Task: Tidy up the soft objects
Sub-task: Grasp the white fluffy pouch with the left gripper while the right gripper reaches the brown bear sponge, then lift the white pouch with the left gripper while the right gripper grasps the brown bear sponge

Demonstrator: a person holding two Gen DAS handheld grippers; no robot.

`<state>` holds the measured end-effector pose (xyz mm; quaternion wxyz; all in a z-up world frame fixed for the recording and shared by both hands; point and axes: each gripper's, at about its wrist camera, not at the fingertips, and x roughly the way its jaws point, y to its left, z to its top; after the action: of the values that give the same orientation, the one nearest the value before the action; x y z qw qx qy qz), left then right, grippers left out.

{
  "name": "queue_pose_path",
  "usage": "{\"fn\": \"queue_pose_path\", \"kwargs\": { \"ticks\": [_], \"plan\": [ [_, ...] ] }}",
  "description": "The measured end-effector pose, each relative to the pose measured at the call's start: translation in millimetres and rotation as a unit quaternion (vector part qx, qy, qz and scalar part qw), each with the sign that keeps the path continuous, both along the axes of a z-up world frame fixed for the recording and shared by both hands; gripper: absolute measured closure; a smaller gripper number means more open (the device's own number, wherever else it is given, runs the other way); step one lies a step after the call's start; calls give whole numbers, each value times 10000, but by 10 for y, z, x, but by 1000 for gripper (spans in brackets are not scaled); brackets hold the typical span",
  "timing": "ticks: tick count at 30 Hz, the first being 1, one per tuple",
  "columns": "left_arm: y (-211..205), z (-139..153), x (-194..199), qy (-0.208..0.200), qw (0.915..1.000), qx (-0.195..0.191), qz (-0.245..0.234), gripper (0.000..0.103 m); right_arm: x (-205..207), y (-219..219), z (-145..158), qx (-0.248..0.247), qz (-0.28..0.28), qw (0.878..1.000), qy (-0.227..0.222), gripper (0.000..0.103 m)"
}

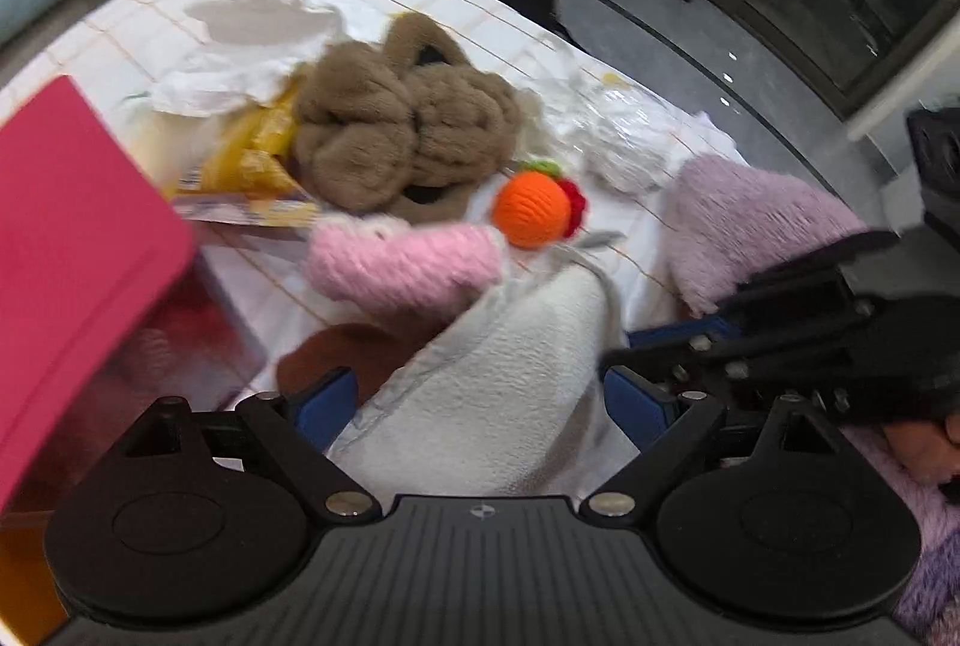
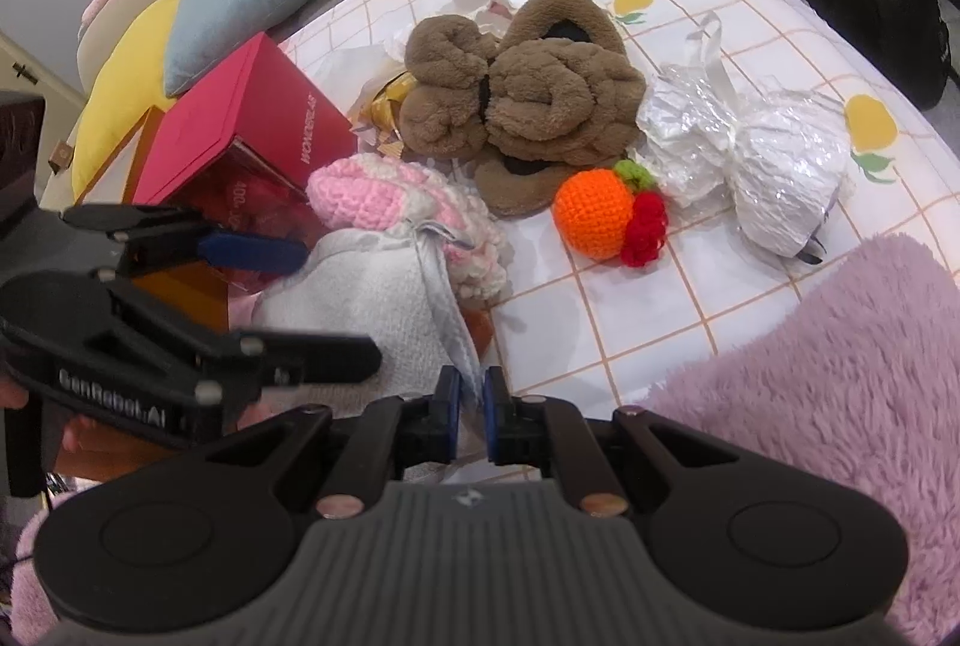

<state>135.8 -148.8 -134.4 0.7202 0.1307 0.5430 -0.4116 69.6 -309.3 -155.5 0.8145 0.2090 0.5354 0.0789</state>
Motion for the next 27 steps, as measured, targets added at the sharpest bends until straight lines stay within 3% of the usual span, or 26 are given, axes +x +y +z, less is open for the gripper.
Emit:
{"fn": "queue_pose_path", "kwargs": {
  "ticks": [5, 8, 10, 11, 13, 16, 18, 20, 27],
  "plan": [
    [-42, 9, -259, -74, 9997, -16, -241, 4, 12, -5, -14, 64, -6, 10000, -9, 97],
    [-95, 27, -422, -307, 9992, 162, -203, 23, 14, -6, -17, 78, -10, 10000, -21, 97],
    [-162, 18, -528, -627, 9971, 395, -154, 44, 12, -10, -13, 94, -18, 9999, -45, 97],
    [-183, 27, -584, -748, 9963, 416, -104, 47, 9, -7, -7, 74, -25, 10000, -59, 97],
    [-176, 67, -655, -883, 9954, 363, 85, 64, -2, -2, 13, 24, -24, 9999, -112, 97],
    [-87, 142, -740, -992, 9937, 202, 478, 75, -53, 11, 87, -44, -6, 9996, -263, 94],
    [18, 196, -783, -1033, 9917, 24, 759, 79, -84, 15, 139, -83, -10, 9993, -366, 88],
    [182, 281, -823, -1033, 9883, -215, 1102, 82, -130, 17, 203, -138, -35, 9987, -496, 73],
    [761, 759, -932, -1303, 9636, -789, 2198, 87, -209, 142, 352, -587, 183, 9954, -732, 69]
  ]
}}
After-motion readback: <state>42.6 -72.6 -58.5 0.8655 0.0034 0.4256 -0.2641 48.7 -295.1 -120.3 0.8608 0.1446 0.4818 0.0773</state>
